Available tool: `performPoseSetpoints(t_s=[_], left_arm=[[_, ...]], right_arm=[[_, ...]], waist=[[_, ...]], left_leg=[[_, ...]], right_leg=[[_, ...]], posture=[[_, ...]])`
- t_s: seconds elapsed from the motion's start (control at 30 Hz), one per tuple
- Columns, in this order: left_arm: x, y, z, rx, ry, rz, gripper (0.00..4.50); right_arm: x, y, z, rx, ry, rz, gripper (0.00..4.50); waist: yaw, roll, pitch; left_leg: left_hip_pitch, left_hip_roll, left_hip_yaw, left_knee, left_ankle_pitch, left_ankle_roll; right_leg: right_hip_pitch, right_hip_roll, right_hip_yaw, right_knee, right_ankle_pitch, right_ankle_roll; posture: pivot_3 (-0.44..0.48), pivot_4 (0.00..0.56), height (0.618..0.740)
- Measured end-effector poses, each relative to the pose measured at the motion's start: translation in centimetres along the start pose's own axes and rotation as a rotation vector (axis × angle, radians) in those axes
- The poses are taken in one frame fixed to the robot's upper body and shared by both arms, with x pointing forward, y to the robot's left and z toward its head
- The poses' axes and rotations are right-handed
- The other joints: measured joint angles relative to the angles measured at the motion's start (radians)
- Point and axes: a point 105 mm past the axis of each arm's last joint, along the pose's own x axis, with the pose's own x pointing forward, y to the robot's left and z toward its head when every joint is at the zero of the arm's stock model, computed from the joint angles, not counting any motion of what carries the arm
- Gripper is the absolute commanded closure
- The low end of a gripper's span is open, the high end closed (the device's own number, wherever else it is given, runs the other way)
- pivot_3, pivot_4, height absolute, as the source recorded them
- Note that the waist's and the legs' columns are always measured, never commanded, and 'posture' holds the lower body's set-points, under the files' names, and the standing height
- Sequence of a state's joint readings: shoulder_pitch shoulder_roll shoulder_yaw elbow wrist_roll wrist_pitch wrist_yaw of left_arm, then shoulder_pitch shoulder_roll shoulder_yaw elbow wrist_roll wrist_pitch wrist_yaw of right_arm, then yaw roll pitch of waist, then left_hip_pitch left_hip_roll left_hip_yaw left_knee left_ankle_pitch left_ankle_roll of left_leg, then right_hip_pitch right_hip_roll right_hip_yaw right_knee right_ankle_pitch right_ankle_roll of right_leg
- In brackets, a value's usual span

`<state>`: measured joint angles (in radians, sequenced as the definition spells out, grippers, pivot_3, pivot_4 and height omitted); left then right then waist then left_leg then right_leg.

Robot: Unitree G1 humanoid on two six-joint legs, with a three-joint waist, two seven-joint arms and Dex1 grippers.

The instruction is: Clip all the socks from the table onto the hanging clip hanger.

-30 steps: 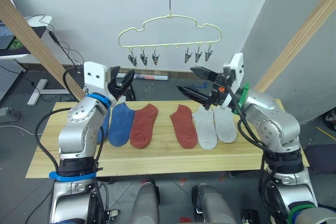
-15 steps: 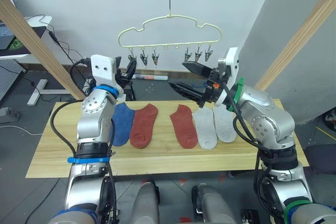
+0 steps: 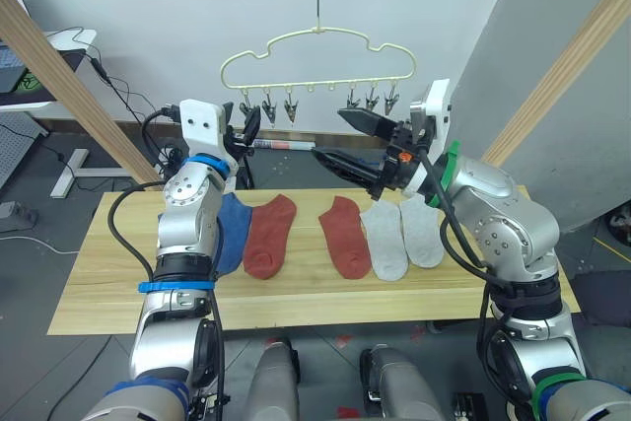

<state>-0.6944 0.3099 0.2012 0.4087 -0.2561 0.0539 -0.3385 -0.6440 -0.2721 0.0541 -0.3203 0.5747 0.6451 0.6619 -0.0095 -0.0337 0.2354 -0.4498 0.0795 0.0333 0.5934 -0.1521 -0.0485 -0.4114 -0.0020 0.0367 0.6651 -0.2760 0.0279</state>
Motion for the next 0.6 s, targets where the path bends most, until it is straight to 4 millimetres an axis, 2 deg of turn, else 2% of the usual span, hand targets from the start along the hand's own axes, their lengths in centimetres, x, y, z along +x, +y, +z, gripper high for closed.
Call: performPoseSetpoints(t_s=[0.23, 0.33, 0.5, 0.6], left_arm=[[0.36, 0.01, 0.32, 0.009, -0.015, 0.001, 1.8], [0.36, 0.02, 0.39, 0.022, -0.021, 0.001, 2.39], [0.39, -0.08, 0.52, 0.025, -0.027, -0.007, 3.82], [0.48, -0.26, 0.72, 0.027, -0.033, -0.018, 4.31]], right_arm=[[0.01, 0.1, -0.01, 0.018, 0.002, 0.0, 0.09], [0.01, 0.05, 0.01, 0.021, 0.0, -0.005, 0.09], [-0.09, -0.21, -0.16, 0.03, 0.008, -0.028, 0.09], [-0.24, -0.37, -0.47, 0.045, 0.017, -0.045, 0.09]], waist=[[-0.001, 0.0, 0.005], [-0.001, 0.0, 0.009], [-0.001, -0.001, 0.014], [-0.001, 0.0, 0.015]], left_leg=[[0.0, 0.0, 0.0, 0.0, 0.0, 0.0], [0.0, 0.0, 0.0, 0.0, 0.0, 0.0], [0.0, 0.0, 0.0, 0.0, 0.0, 0.0], [0.0, 0.0, 0.0, 0.0, 0.0, 0.0]], right_leg=[[0.0, 0.0, 0.0, 0.0, 0.0, 0.0], [0.0, 0.0, 0.0, 0.0, 0.0, 0.0], [0.0, 0.0, 0.0, 0.0, 0.0, 0.0], [0.0, 0.0, 0.0, 0.0, 0.0, 0.0]], posture=[[-0.044, 0.277, 0.74], [-0.043, 0.277, 0.74], [-0.036, 0.28, 0.74], [-0.036, 0.28, 0.74]])
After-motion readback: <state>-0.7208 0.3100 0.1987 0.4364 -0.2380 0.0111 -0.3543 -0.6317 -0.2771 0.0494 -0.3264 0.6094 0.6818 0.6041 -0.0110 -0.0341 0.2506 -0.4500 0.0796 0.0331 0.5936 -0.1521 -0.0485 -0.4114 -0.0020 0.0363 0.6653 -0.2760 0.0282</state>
